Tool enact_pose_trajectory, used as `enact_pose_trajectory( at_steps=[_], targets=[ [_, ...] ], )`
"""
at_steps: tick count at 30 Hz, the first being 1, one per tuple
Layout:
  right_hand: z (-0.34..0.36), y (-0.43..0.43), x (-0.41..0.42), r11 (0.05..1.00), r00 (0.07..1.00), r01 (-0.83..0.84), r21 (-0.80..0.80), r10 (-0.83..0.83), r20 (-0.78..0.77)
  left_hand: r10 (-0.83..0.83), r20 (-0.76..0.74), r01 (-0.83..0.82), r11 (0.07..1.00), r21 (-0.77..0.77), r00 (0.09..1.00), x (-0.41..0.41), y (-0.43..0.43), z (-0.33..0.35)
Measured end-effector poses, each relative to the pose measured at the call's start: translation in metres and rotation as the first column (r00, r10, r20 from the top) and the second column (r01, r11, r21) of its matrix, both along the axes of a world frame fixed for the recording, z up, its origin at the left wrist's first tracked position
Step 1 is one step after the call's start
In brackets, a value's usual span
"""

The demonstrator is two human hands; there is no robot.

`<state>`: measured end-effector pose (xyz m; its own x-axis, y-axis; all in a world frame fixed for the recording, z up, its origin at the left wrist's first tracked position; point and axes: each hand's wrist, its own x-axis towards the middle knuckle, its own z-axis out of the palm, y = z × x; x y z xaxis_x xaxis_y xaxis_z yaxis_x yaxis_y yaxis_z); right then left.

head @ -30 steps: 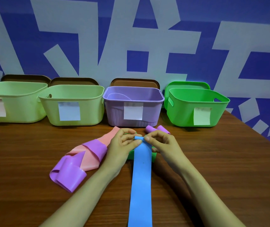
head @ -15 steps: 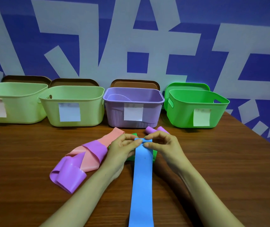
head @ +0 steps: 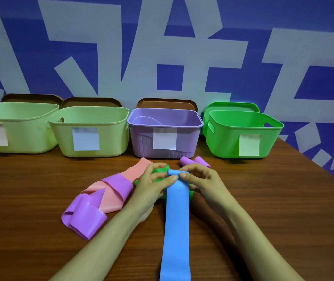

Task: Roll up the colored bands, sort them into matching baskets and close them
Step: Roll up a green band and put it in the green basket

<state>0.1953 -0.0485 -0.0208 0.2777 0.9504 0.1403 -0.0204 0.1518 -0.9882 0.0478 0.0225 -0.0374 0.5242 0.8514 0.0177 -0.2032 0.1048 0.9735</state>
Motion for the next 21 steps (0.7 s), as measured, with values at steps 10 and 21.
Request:
enact_pose_trajectory(
  at_steps=[10, 21],
  targets=[
    [-0.0015, 0.0014, 0.0021, 0.998, 0.996, 0.057, 0.017, -0.058, 0.065, -0.039, -0.028, 0.038, 0.999, -0.011, 0.999, -0.0024, -0.0025, 0.0044],
    [-0.0043, 0.0030, -0.0016, 0.998, 0.998, 0.035, -0.054, -0.032, 0.062, 0.004, -0.025, -0.005, 1.000, -0.027, 1.000, -0.0020, -0.0004, 0.0020]
  ],
)
